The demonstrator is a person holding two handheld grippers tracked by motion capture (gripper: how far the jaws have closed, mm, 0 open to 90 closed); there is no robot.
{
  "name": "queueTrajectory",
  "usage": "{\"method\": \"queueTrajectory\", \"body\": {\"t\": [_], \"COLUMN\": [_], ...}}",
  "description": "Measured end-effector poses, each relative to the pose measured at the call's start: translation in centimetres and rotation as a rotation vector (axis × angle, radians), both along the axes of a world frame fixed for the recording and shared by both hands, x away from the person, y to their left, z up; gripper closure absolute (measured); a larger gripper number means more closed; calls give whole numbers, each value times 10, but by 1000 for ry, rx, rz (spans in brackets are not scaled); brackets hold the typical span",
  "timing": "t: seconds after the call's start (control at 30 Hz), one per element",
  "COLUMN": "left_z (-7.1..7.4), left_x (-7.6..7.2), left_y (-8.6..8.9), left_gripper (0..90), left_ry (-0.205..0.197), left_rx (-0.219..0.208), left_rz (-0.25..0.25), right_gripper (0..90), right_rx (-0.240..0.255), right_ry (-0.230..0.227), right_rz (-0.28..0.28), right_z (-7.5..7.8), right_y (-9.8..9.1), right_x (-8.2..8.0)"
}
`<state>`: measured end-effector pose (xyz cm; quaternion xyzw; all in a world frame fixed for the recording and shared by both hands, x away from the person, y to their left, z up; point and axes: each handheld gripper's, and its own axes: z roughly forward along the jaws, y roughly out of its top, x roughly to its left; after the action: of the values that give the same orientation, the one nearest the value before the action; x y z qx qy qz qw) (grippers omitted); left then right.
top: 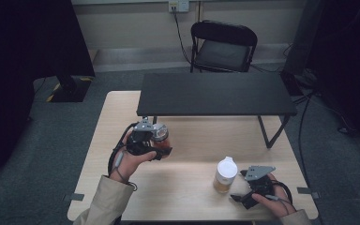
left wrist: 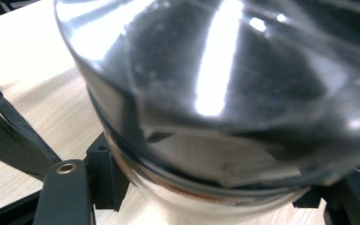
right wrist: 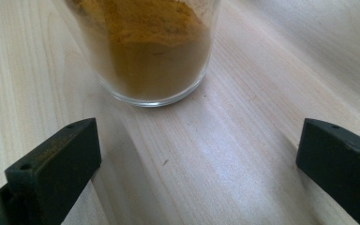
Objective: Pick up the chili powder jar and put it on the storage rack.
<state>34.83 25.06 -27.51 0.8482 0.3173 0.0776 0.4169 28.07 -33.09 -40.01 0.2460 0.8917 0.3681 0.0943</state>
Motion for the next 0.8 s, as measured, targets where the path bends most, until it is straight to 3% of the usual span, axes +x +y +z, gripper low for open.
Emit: {"method": "queueTrajectory", "body": {"t": [0.6, 0.8], "left_z": [23, 32], "left_x": [7, 9], "left_y": [-4, -8], "left_gripper": [305, 305], "left_ry": [-17, -23], "left_rx": [-4, 14], "left_rz": [-19, -27], "right_gripper": [0, 0], "right_rx": [0, 0], "right_ry": [0, 0], "right_rz": [0, 0], "right_z": [0, 0], "right_y": [0, 0], "right_x": [0, 0]}}
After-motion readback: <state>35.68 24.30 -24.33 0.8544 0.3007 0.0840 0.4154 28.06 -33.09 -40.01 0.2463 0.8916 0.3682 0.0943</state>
